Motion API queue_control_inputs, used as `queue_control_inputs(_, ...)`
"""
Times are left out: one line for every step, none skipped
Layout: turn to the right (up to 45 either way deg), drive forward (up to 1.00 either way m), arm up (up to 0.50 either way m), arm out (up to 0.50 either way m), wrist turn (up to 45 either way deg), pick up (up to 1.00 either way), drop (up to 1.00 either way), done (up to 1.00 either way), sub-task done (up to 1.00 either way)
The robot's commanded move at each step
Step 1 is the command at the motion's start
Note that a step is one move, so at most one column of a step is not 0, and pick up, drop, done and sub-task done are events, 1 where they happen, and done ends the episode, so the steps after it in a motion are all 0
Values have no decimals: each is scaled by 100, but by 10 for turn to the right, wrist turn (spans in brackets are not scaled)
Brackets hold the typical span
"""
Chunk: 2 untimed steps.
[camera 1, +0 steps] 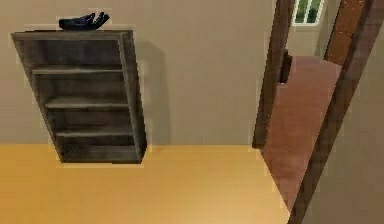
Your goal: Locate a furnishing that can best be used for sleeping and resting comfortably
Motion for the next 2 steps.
queue_control_inputs(30, 0, 0, 0, 0, 0, 0, 0, 0)
queue_control_inputs(0, 100, 0, 0, 0, 0, 0, 0, 0)
